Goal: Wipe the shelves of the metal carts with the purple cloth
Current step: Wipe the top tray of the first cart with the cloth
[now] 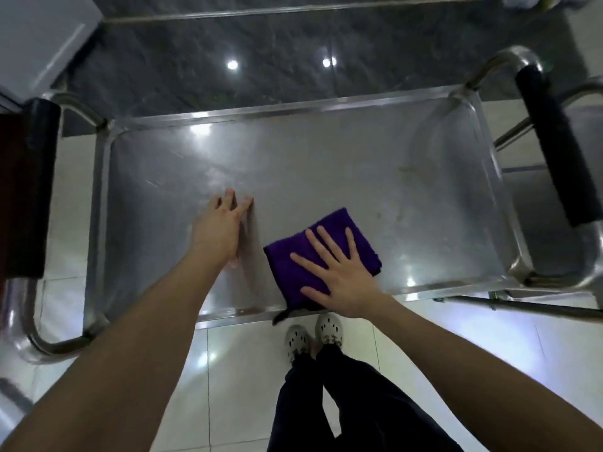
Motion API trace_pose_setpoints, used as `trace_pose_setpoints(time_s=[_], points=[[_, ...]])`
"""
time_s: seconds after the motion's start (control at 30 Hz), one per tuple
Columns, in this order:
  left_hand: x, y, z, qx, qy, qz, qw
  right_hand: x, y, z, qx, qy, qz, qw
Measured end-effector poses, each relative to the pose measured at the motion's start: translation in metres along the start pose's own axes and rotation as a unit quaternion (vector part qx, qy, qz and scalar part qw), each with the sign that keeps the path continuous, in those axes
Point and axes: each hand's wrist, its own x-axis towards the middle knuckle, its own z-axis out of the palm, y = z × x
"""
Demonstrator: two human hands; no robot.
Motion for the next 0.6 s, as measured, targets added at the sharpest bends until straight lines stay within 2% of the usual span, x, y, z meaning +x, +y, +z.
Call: trace_pose_setpoints(time_s=[0.1, 0.2, 0.27, 0.33, 0.5, 0.6], points=[[-0.004, -0.001, -0.003, 0.005, 0.002, 0.009, 1.0, -0.047, 0.037, -0.016, -0.005, -0.025, -0.016, 1.0], [-0.013, 0.004, -0.012, 0.007, -0.006, 0.003, 1.0, -0.094, 0.076, -0.03, -0.016, -0.037, 0.108, 0.993], [-0.021, 0.016, -0.017, 0.03, 0.018, -0.008, 0.999, -0.111, 0.084, -0.034, -0.013, -0.038, 0.198, 0.979], [-0.028, 0.041, -0.024, 0.039, 0.043, -0.006, 0.998, -0.111, 0.08, -0.035, -0.017, -0.042, 0.229, 0.972], [-0.029, 0.138, -0.052, -0.049, -0.016, 0.022, 0.998, -0.105, 0.078, -0.031, -0.006, -0.039, 0.211, 0.977], [-0.017, 0.17, -0.059, -0.079, -0.039, -0.008, 0.996, -0.111, 0.093, -0.025, 0.007, -0.036, 0.139, 0.99]])
